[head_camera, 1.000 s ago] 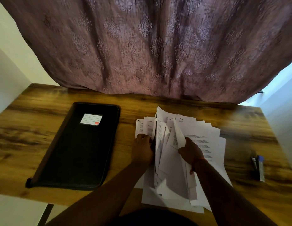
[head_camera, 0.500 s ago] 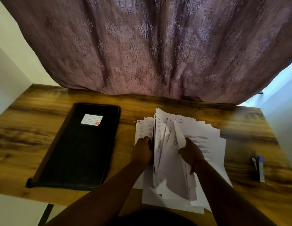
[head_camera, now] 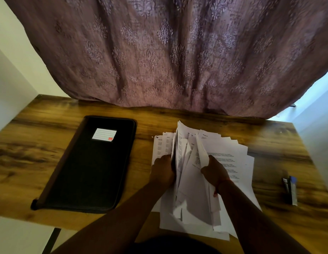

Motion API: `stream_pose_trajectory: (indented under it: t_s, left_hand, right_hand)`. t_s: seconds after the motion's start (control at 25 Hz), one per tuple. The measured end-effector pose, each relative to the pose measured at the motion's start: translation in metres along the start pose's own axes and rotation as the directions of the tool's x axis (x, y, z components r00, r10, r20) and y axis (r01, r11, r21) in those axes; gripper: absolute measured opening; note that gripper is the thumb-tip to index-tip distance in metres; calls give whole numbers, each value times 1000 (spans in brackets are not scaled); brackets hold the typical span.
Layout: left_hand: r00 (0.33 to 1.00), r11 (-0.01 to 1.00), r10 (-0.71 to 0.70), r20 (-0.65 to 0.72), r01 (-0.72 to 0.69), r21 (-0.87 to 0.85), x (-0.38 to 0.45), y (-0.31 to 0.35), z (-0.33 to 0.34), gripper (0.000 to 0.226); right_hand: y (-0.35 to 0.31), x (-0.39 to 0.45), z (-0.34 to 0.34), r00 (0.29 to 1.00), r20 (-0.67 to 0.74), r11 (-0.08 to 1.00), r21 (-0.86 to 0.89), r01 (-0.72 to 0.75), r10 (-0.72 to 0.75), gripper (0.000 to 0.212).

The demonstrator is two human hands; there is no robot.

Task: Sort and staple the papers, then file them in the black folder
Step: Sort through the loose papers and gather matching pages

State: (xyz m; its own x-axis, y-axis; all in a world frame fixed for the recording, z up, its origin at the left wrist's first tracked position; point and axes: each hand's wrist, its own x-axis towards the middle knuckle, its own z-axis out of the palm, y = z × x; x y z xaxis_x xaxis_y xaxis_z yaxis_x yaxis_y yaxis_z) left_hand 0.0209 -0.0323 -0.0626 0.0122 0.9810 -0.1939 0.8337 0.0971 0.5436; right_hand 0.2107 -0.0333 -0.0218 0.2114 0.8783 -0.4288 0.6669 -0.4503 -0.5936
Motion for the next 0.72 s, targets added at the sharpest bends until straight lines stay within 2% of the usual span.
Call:
stream_pose_trajectory:
  t_s: [0.08, 0.16, 0.28, 0.56, 0.72]
  left_hand:
    - [998, 996, 59, -12, -58, 74, -4, 4, -3, 25]
    - [982, 975, 188, -24, -183, 129, -10, 8, -5, 26]
    - [955, 938, 295, -7, -288, 195, -16, 17, -8, 40]
    - [969, 957, 246, -29, -238, 165, -18, 20, -16, 51]
    - [979, 978, 202, 13, -202, 46, -18, 19, -11, 35]
  right_hand:
    - [0, -1, 0, 1000, -3, 1000, 0, -4, 4, 47]
    - [-1, -1, -1, 1000, -2, 1000, -5, -9, 9, 48]
    - [-2, -1, -1, 1000, -3, 1000, -23, -17, 17, 51]
    - [-2, -3, -1, 1000, -22, 1000, -12, -10, 9, 48]
    - [-2, -4, -2, 1000, -4, 1000, -8, -2, 2, 51]
